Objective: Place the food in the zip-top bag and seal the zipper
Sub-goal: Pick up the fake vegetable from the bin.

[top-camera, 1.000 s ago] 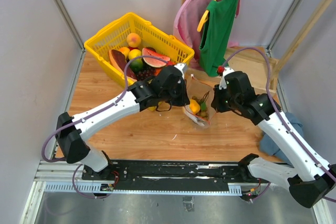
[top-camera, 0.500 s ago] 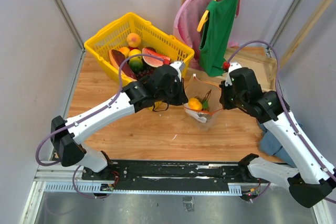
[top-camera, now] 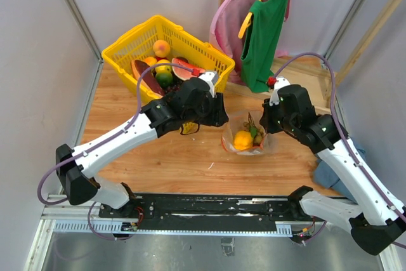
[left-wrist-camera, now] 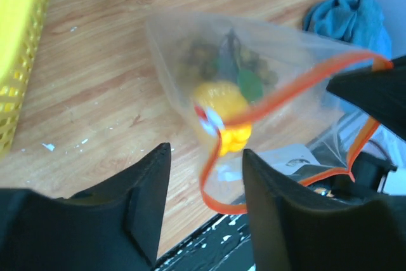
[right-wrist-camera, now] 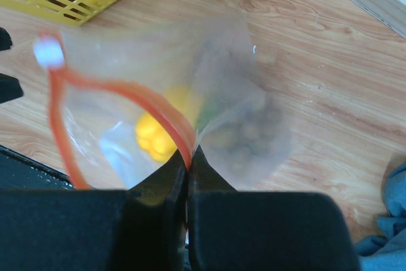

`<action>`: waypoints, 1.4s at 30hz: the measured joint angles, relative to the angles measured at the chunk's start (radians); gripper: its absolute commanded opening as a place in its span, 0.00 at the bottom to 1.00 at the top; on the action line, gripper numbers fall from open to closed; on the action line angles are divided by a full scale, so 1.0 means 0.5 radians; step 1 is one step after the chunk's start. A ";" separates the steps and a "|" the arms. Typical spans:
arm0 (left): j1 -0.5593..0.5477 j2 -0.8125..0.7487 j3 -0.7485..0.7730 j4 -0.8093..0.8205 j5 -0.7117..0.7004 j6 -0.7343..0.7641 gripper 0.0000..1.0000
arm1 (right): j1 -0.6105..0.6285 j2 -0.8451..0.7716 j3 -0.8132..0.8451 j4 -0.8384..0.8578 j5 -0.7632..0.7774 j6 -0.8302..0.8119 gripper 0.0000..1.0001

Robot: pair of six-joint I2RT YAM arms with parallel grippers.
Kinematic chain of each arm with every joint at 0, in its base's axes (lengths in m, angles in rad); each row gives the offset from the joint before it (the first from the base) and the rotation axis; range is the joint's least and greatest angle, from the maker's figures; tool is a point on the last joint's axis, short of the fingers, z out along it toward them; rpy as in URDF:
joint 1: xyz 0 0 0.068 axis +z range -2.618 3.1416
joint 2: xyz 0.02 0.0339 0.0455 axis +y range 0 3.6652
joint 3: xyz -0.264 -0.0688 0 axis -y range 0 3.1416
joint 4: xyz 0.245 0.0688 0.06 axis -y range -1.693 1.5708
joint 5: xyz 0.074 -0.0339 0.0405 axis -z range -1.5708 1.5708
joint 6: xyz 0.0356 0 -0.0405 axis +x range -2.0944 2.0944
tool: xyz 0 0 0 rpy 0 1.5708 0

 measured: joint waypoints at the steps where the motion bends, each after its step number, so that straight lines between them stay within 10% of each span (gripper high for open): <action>1: 0.005 -0.014 0.003 -0.002 -0.014 0.020 0.61 | 0.000 -0.002 -0.005 0.011 -0.008 0.000 0.01; 20: 0.694 -0.090 0.262 -0.165 -0.164 0.387 0.78 | 0.000 -0.040 -0.051 0.110 -0.018 0.008 0.01; 42: 1.038 0.800 0.306 -0.164 0.458 0.735 0.83 | 0.000 -0.040 -0.096 0.163 0.009 0.041 0.00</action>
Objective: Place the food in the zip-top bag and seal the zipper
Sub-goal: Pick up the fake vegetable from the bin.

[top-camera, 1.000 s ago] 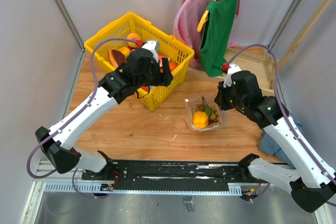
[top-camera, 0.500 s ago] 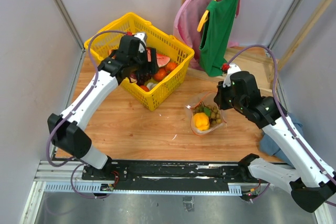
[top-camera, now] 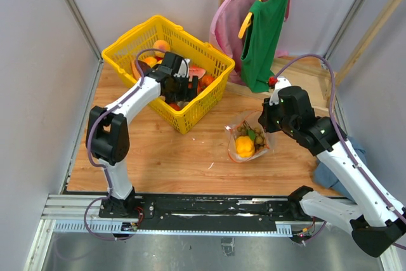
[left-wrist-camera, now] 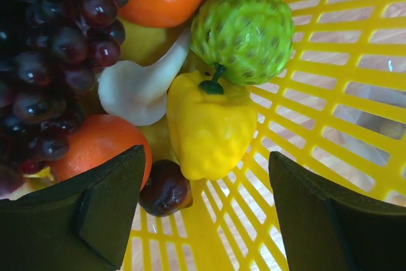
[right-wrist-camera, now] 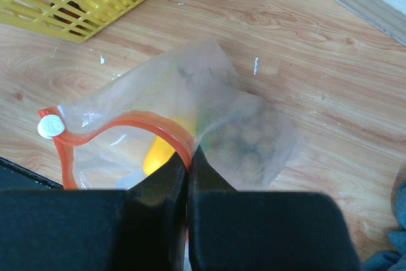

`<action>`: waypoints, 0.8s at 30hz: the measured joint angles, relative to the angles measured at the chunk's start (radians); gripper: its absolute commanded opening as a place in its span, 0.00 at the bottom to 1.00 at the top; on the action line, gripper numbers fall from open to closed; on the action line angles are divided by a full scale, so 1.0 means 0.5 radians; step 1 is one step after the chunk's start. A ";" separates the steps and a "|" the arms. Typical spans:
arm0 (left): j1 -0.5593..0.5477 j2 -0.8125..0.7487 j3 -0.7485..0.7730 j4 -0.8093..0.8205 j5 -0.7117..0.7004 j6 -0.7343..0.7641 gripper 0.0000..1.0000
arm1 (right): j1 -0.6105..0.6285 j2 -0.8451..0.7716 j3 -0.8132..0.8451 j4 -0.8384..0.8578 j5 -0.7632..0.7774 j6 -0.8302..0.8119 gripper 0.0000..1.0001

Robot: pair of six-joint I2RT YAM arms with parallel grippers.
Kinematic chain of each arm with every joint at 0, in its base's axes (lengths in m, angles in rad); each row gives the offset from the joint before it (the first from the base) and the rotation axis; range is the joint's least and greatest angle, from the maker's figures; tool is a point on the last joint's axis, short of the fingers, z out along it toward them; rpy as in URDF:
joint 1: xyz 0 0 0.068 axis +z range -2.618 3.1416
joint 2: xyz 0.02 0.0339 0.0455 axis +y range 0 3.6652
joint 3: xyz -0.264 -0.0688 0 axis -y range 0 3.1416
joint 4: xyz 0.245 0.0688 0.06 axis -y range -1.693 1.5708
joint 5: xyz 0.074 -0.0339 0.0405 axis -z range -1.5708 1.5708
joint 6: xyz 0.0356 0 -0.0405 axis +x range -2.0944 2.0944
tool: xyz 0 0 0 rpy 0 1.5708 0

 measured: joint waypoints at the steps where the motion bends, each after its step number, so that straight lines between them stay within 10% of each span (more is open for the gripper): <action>1: 0.000 0.028 0.000 -0.001 0.015 0.012 0.83 | 0.000 0.000 -0.002 0.001 0.000 0.000 0.01; 24: 0.008 0.444 0.000 0.192 0.217 0.034 0.84 | 0.000 -0.018 -0.088 0.092 -0.024 0.035 0.01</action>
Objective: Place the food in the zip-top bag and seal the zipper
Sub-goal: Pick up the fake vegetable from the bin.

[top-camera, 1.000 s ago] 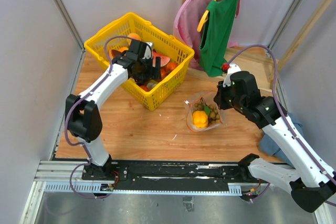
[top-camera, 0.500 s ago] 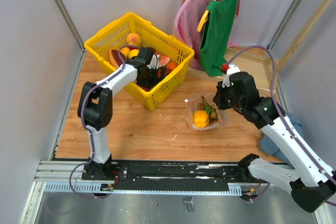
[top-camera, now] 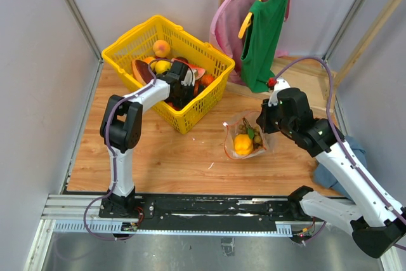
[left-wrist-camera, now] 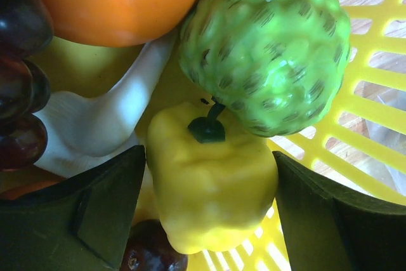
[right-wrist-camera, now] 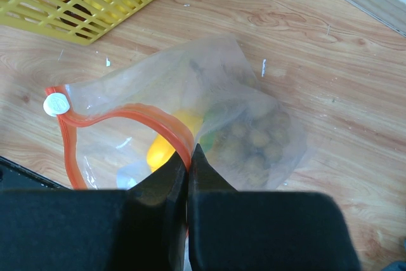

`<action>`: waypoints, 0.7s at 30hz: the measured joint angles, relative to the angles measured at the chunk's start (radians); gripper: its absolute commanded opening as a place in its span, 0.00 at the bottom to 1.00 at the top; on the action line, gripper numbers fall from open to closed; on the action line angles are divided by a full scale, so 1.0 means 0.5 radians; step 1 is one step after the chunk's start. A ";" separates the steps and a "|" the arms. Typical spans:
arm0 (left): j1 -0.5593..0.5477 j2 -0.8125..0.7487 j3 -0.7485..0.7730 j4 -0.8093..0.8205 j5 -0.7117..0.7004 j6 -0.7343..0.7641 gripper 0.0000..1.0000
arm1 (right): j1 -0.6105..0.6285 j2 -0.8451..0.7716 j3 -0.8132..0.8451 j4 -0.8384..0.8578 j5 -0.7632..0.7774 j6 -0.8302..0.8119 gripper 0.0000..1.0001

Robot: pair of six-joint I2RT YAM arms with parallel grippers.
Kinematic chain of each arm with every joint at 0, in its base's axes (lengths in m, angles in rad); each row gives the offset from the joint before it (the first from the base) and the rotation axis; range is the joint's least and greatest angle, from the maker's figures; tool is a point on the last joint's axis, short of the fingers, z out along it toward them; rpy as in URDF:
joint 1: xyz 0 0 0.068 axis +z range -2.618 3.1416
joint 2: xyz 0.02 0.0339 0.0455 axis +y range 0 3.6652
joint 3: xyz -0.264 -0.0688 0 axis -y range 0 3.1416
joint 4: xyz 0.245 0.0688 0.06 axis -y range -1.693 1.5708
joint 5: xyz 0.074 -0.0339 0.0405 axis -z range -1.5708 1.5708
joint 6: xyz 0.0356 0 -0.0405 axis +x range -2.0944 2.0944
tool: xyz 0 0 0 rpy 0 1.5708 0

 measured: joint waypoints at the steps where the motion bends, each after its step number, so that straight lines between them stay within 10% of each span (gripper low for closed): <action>1: 0.000 0.001 0.000 0.003 0.003 0.000 0.84 | 0.000 -0.002 -0.002 0.004 -0.004 0.002 0.01; 21: 0.002 -0.436 -0.216 0.006 -0.120 -0.093 0.40 | 0.000 -0.021 -0.012 0.010 -0.006 0.008 0.01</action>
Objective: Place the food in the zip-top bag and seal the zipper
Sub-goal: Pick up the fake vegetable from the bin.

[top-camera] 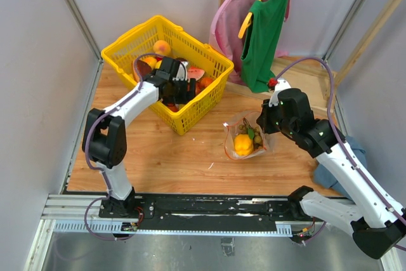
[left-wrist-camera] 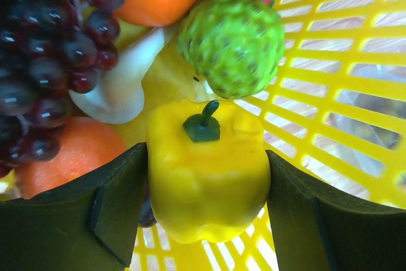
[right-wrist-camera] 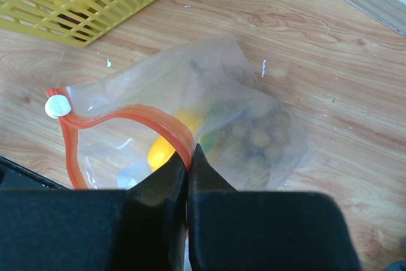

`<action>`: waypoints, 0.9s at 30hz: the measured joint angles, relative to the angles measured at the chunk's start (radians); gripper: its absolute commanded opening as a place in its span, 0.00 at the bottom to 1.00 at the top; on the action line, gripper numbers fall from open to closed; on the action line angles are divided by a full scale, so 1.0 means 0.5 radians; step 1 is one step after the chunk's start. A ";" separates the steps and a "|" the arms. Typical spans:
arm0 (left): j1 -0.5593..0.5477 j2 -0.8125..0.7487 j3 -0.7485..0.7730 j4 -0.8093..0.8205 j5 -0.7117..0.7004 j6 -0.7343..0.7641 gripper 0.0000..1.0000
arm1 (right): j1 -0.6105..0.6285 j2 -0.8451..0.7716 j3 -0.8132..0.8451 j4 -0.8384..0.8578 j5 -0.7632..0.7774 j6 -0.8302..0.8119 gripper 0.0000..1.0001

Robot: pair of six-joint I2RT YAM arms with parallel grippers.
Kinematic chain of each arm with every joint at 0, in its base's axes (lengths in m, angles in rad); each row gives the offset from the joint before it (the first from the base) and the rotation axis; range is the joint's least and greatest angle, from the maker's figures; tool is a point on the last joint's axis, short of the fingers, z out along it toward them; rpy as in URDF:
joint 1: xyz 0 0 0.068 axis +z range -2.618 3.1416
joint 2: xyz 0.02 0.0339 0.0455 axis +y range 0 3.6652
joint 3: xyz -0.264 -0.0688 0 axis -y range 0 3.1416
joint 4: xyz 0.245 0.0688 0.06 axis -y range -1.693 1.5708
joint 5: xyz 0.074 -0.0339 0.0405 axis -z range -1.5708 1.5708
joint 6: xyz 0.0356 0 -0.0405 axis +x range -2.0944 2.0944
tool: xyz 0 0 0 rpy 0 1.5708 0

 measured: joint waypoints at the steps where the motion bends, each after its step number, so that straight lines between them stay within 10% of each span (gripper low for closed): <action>1: 0.000 -0.044 -0.002 -0.002 -0.012 -0.009 0.39 | 0.000 0.000 0.000 0.000 0.000 0.000 0.01; 27: -0.075 -1.132 -0.401 0.575 -0.182 -0.169 0.28 | 0.000 0.083 0.005 0.053 -0.056 0.098 0.01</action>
